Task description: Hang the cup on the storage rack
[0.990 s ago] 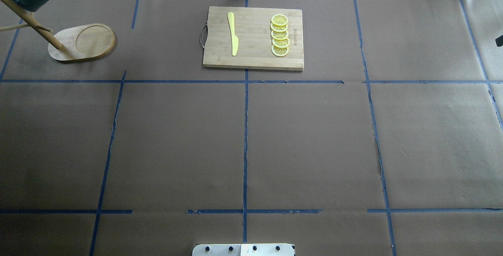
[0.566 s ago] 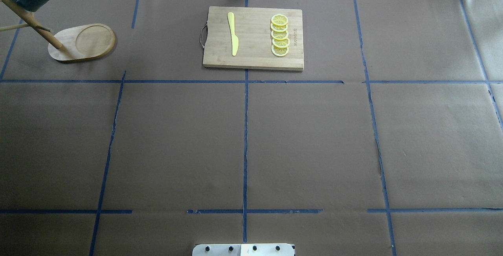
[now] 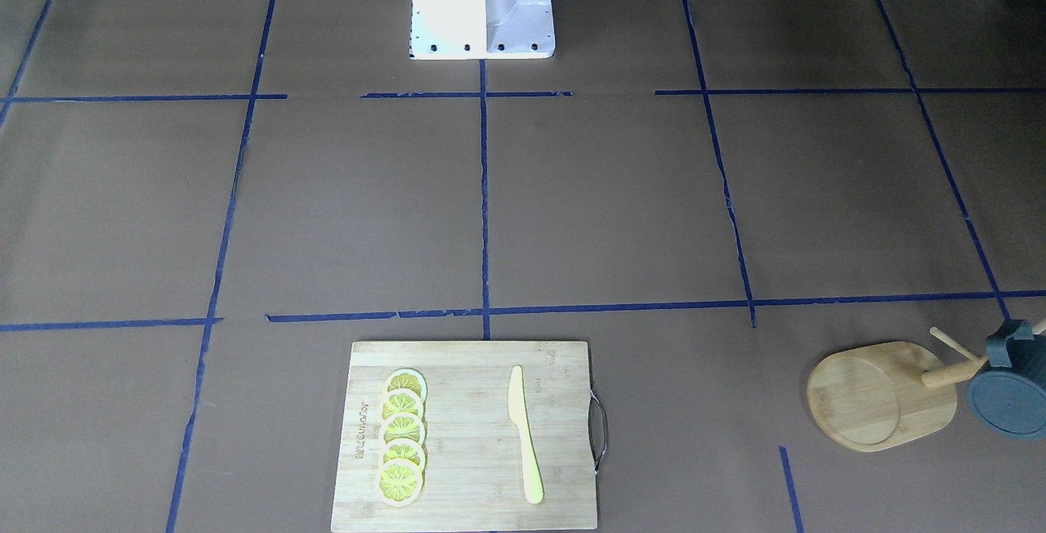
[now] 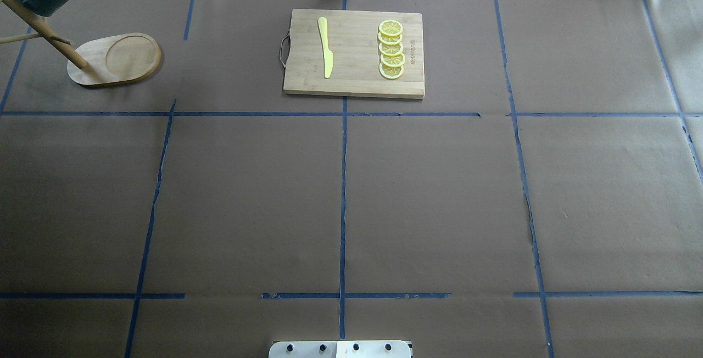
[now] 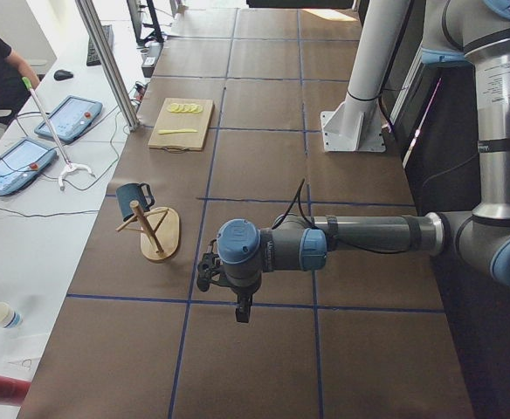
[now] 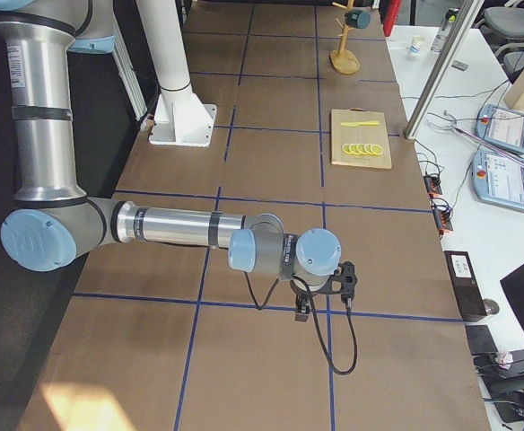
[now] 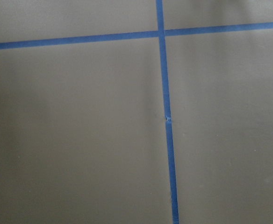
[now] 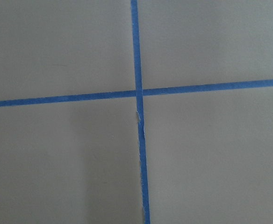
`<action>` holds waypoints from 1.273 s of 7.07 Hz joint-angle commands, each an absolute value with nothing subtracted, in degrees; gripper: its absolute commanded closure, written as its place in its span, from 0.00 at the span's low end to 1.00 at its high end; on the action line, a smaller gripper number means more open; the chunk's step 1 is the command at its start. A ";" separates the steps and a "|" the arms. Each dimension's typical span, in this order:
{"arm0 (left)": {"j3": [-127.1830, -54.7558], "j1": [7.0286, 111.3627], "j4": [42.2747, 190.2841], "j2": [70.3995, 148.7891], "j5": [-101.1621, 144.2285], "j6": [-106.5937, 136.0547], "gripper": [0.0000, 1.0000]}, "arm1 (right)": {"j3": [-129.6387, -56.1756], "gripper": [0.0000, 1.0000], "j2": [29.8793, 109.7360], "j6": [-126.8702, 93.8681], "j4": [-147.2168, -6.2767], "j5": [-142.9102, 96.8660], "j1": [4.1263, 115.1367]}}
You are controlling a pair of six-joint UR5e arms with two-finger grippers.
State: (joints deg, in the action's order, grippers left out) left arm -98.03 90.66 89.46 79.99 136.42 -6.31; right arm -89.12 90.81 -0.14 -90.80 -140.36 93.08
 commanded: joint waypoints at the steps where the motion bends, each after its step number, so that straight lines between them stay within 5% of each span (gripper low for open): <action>1: -96.86 90.70 89.47 80.42 136.49 -5.98 0.00 | -92.90 0.00 93.52 -0.53 -89.21 -137.74 93.52; 9: -97.04 90.44 86.85 84.00 136.32 -5.80 0.00 | -92.46 0.00 93.16 -0.88 -89.56 -136.14 93.52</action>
